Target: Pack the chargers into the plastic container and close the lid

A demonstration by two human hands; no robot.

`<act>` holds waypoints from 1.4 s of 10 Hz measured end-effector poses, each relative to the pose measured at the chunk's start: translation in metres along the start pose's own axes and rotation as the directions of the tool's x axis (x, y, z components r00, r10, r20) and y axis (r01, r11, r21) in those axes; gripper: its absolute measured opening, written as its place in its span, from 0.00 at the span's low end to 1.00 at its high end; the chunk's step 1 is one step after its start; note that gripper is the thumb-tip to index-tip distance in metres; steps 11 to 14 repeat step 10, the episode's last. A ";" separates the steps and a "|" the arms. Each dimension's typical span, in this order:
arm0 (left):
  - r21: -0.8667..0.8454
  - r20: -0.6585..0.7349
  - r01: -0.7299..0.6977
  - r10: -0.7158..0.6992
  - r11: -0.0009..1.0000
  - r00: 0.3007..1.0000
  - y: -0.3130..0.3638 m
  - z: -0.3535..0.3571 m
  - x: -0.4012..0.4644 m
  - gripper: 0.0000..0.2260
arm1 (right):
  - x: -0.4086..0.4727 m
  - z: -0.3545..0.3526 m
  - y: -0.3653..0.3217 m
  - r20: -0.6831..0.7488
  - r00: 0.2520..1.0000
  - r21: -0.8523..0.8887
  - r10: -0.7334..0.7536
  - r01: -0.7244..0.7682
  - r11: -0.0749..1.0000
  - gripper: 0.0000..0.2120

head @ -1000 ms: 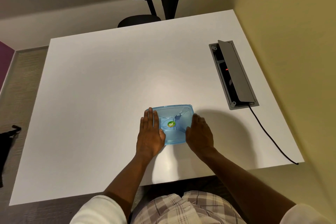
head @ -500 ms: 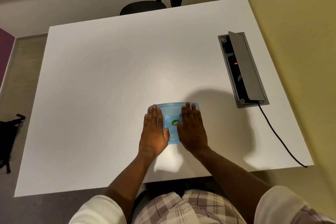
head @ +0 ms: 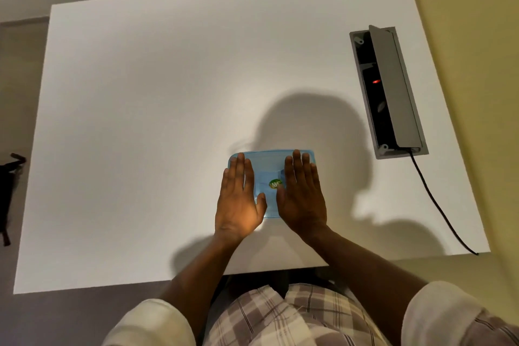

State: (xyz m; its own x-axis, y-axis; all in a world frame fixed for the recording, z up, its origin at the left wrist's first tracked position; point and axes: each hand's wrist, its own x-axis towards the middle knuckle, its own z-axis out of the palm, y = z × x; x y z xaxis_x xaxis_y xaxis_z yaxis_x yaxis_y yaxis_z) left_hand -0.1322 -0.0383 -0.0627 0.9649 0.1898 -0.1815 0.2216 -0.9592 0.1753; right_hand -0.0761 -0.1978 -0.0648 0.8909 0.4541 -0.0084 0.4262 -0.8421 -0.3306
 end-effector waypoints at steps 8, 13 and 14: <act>-0.180 0.026 0.014 -0.009 0.984 1.000 -0.001 -0.008 -0.006 0.40 | -0.002 -0.011 -0.006 0.025 1.000 0.032 0.003 -0.003 0.999 0.33; -0.151 -0.013 -0.023 0.022 0.988 1.000 -0.004 -0.041 0.002 0.38 | 0.012 -0.044 -0.014 0.006 1.000 0.057 0.000 -0.001 0.998 0.33; -0.151 -0.013 -0.023 0.022 0.988 1.000 -0.004 -0.041 0.002 0.38 | 0.012 -0.044 -0.014 0.006 1.000 0.057 0.000 -0.001 0.998 0.33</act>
